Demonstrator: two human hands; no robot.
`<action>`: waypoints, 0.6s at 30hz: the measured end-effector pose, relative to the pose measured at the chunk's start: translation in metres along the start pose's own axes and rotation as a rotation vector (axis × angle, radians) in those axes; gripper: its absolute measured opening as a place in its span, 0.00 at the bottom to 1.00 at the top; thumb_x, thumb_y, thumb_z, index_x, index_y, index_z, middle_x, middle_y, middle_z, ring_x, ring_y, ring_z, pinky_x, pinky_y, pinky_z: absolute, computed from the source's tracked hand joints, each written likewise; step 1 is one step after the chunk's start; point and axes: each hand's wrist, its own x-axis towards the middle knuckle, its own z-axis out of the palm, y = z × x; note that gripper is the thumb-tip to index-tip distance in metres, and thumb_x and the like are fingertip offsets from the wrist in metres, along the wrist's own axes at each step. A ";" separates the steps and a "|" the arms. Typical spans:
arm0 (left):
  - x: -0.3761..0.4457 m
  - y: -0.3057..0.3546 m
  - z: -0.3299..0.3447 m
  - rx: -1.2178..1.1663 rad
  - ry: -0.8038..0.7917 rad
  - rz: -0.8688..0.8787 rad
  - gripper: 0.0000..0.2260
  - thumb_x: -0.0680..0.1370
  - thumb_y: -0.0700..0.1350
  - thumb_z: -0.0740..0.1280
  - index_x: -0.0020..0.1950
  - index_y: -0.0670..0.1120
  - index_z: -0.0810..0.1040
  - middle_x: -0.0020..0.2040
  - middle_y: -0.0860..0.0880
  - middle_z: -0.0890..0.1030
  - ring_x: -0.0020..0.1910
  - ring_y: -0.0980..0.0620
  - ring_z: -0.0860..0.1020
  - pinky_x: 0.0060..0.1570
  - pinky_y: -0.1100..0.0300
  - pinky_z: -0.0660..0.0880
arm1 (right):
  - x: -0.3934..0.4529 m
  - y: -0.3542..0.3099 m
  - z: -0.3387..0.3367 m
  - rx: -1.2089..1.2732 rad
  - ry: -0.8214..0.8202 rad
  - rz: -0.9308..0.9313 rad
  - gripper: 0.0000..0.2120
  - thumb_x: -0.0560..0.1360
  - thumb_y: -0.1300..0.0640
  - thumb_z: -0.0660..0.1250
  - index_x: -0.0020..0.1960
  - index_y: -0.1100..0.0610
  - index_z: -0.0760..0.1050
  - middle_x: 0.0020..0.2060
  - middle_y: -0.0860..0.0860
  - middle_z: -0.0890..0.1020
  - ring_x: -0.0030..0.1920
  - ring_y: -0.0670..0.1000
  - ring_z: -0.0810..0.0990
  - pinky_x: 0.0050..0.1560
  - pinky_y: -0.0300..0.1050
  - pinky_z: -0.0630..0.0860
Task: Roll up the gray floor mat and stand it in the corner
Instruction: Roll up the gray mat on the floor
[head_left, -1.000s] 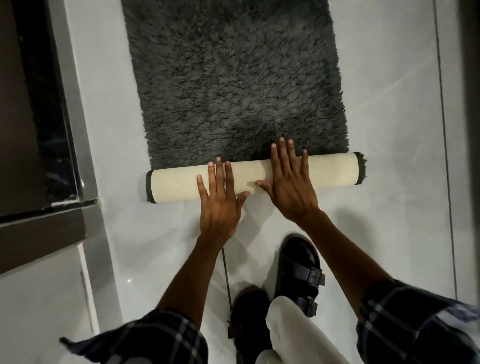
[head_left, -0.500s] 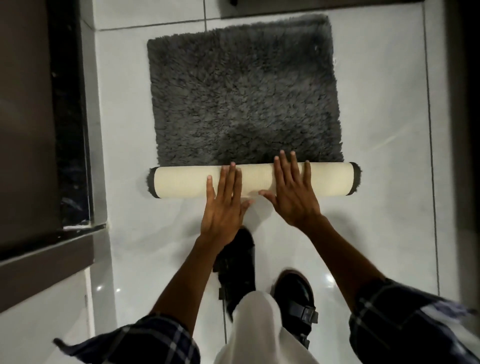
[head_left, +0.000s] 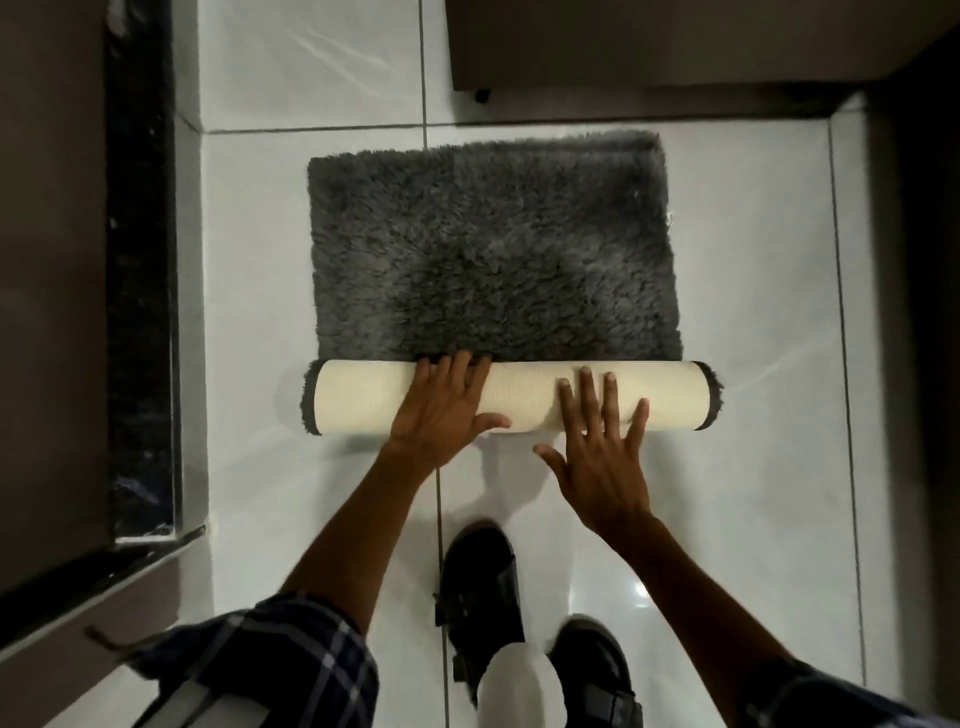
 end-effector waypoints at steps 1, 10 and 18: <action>0.001 0.002 -0.001 0.001 0.003 -0.020 0.39 0.78 0.72 0.53 0.78 0.45 0.64 0.70 0.40 0.73 0.65 0.41 0.74 0.70 0.42 0.68 | 0.006 -0.001 -0.002 -0.005 -0.010 0.004 0.39 0.82 0.33 0.47 0.84 0.56 0.46 0.84 0.59 0.51 0.83 0.66 0.47 0.74 0.80 0.50; 0.016 0.005 -0.005 -0.031 0.145 -0.231 0.35 0.79 0.69 0.53 0.73 0.44 0.73 0.66 0.42 0.79 0.65 0.42 0.78 0.72 0.38 0.70 | 0.071 0.004 -0.010 -0.033 -0.034 -0.013 0.37 0.83 0.34 0.45 0.84 0.54 0.45 0.85 0.55 0.51 0.83 0.66 0.45 0.74 0.81 0.46; 0.040 0.008 -0.001 -0.050 0.273 -0.120 0.35 0.84 0.62 0.53 0.83 0.40 0.53 0.84 0.38 0.56 0.84 0.40 0.54 0.79 0.32 0.53 | 0.171 0.022 -0.057 0.134 -0.023 -0.040 0.38 0.82 0.33 0.39 0.84 0.55 0.48 0.84 0.55 0.51 0.84 0.59 0.47 0.81 0.68 0.48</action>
